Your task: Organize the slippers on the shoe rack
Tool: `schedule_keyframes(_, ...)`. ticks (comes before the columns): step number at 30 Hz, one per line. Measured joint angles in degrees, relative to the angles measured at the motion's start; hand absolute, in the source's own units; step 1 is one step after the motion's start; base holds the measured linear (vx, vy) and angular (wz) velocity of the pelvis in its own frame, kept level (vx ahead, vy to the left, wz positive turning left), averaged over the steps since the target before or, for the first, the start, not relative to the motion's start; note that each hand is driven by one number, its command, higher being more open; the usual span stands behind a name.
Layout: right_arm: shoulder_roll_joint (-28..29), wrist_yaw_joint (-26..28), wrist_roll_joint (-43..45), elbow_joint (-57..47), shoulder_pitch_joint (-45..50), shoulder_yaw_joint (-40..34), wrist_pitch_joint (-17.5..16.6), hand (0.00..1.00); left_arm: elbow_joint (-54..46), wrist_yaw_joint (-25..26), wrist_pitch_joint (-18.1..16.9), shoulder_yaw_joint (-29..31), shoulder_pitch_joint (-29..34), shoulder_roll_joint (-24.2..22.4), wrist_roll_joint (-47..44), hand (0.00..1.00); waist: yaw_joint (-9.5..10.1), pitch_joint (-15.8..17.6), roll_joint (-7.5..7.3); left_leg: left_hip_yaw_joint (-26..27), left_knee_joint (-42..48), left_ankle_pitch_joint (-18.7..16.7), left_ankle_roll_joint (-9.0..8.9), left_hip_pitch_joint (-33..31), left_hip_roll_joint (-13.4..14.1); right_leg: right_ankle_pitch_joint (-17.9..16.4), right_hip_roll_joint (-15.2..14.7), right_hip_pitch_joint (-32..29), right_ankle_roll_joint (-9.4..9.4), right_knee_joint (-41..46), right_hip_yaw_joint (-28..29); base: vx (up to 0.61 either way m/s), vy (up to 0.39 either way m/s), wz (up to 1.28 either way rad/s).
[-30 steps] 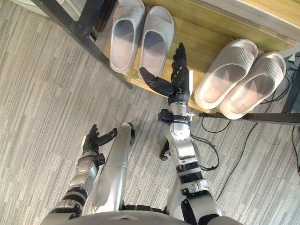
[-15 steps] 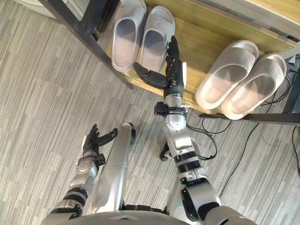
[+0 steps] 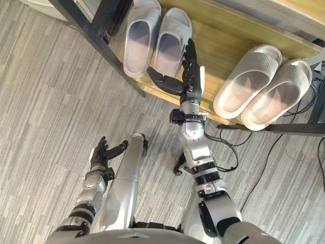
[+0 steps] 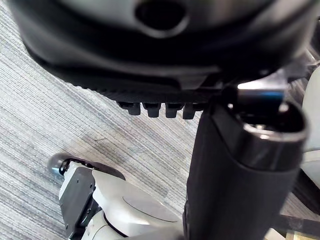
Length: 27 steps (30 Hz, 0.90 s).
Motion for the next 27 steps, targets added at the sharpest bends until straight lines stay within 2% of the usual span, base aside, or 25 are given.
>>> schedule_keyframes(3,0.6,0.53,-2.1,-3.75,9.55,-0.08,0.8,1.0,-0.08,-0.37,0.23,0.35,0.26,-0.73,0.43,1.0,-1.37,-0.02,-0.04,1.27,-5.17,0.52,0.69,7.22,1.09,2.02,1.38,6.83,0.99,-6.2,-0.02,0.07,0.023,-0.15)
schedule_keyframes(4,0.6,0.54,-2.15,-3.95,10.17,-0.07,0.9,1.0,-0.07,-0.58,0.24,0.25,0.42,-0.77,0.48,1.0,-1.39,-0.03,-0.04,1.47,-5.65,0.54,0.72,7.85,1.22,2.22,1.57,7.34,0.94,-6.72,0.08,0.1,0.053,-0.29)
schedule_keyframes(7,0.55,0.66,-3.5,-6.11,16.96,-0.51,1.48,1.0,0.08,-2.19,0.45,-1.68,3.16,-1.29,1.48,1.0,-2.32,-0.63,-0.31,3.73,-12.48,1.7,1.45,15.93,1.96,4.76,2.85,14.21,1.85,-13.91,0.7,0.12,0.062,-0.25)
schedule_keyframes(10,-0.07,0.69,-7.09,-8.47,21.78,-0.66,1.51,1.0,2.27,-2.74,0.72,-2.5,6.1,-0.7,3.41,1.0,-3.58,-3.74,-0.83,5.49,-19.24,3.18,1.93,22.15,2.46,7.26,3.84,19.51,2.58,-20.89,0.74,0.12,0.059,-0.19)
schedule_keyframes(14,-2.29,1.34,-12.4,-9.8,24.95,-0.82,1.49,1.0,6.29,-2.97,1.01,-5.85,6.84,0.85,3.59,1.0,-4.15,-6.71,-1.27,6.87,-26.56,5.15,2.38,28.4,2.69,10.3,5.1,25.2,3.39,-28.78,0.72,0.1,0.05,-0.13)
schedule_keyframes(17,-4.78,3.45,-16.08,-7.39,26.66,-0.61,1.44,1.0,9.09,-3.56,1.12,-9.19,7.6,2.46,5.34,1.0,-5.09,-8.84,-2.31,8.5,-35.94,8.71,2.84,35.44,2.45,14.76,6.22,31.47,4.19,-38.71,0.74,0.12,0.085,-0.16)
schedule_keyframes(18,-5.26,4.2,-17.2,-4.97,27.29,-0.78,1.44,1.0,9.77,-3.68,1.28,-9.47,8.47,2.47,5.69,1.0,-5.73,-10.08,-2.26,8.92,-39.5,10.09,3.06,38.05,2.28,16.65,6.71,34.01,4.63,-42.89,0.72,0.1,0.075,-0.14)
schedule_keyframes(20,-5.46,5.0,-17.7,-2.51,28.41,-1.2,1.44,1.0,10.43,-3.8,1.47,-10.35,9.08,2.53,5.84,1.0,-5.95,-11.1,-2.08,9.87,-42.65,11.13,3.24,40.63,2.1,18.26,7.09,36.47,5.06,-46.49,0.94,0.1,0.08,-0.14)
schedule_keyframes(24,-6.43,8.52,-18.86,4.93,32.69,-1.26,1.91,1.0,11.29,-4.74,1.66,-11.13,11.73,2.29,7.54,1.0,-6.23,-14.41,-0.63,11.43,-52.39,14.95,3.23,47.55,1.49,23.47,8.25,43.24,5.96,-57.6,1.04,0.08,0.042,-0.11)
schedule_keyframes(27,-6.52,9.46,-20.13,8.64,33.71,-1.27,2.29,1.0,11.3,-4.83,1.69,-11.16,12.67,1.88,7.95,1.0,-6.27,-15.45,0.25,11.81,-55.41,16.06,3.15,50.22,1.44,25.25,8.86,45.85,6.04,-61.24,1.36,0.03,0.0,-0.12)
